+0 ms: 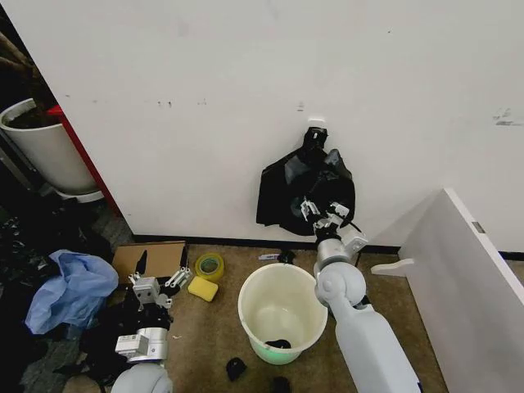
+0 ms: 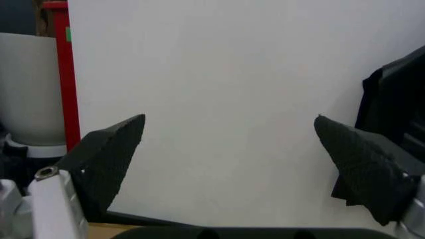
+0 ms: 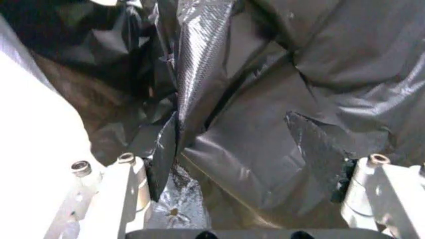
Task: Place the garbage bag over the trash bin.
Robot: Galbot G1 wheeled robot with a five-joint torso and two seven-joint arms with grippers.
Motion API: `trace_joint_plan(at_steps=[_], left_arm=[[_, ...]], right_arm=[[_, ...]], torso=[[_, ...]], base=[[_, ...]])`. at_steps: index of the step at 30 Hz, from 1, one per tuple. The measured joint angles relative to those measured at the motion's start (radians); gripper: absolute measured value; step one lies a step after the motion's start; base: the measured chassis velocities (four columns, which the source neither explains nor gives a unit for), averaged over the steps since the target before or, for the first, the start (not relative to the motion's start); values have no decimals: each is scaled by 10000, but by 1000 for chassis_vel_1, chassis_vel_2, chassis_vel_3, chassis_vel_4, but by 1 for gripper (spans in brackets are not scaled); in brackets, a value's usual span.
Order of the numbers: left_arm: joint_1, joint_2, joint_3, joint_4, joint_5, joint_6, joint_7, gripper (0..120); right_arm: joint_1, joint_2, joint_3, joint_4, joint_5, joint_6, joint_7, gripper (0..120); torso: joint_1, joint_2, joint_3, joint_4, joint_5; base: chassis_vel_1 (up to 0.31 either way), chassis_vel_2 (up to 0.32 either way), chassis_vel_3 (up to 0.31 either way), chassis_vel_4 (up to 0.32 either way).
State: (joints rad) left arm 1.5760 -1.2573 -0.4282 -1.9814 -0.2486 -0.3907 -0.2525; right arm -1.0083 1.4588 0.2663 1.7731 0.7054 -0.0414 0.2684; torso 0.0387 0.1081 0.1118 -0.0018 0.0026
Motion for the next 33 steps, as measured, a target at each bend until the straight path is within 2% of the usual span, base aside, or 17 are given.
trace_joint_plan(at_steps=[4, 6, 8, 10, 17, 21, 24, 33], left_arm=[[-36, 5, -6, 133, -9, -16, -51, 100], [-35, -9, 9, 152, 7, -35, -58, 100], [-39, -8, 10, 155, 9, -36, -61, 100], [-58, -11, 6, 169, 14, -37, -77, 100], [-56, -150, 79, 228, 194, -50, -125, 100], [-39, -191, 71, 223, 220, -64, -163, 100], [39, -221, 46, 181, 248, -169, -229, 100], [23, -276, 35, 174, 250, -233, -328, 100]], right_arm=[[32, 17, -68, -218, -684, -60, 377, 48], [123, 97, -91, -239, -655, -18, 359, 38], [150, 110, -88, -258, -603, 24, 326, 36], [144, 74, -33, -273, -402, 228, 94, 25], [-3, -53, 134, -251, -133, 412, -194, 0], [-320, -144, 114, 27, -97, 408, -233, 0], [-1200, -296, 61, 752, -121, 354, -108, 0], [-2776, -446, 38, 1525, -420, 526, -93, 0]], torso=[[0, 0, 0, -2, 0], [0, 0, 0, -1, -1], [0, 0, 0, -1, -1], [-1, 0, -1, -1, 0], [-1, 0, 0, -1, 0], [-1, 0, -1, -2, 0], [-1, 0, -2, -1, -1], [-2, 0, -3, -2, 0]], base=[[0, 0, 0, 0], [0, 0, 0, 0], [0, 0, 0, 0], [0, 0, 0, 0], [0, 0, 0, 0], [0, 0, 0, 0], [0, 0, 0, 0], [0, 0, 0, 0]])
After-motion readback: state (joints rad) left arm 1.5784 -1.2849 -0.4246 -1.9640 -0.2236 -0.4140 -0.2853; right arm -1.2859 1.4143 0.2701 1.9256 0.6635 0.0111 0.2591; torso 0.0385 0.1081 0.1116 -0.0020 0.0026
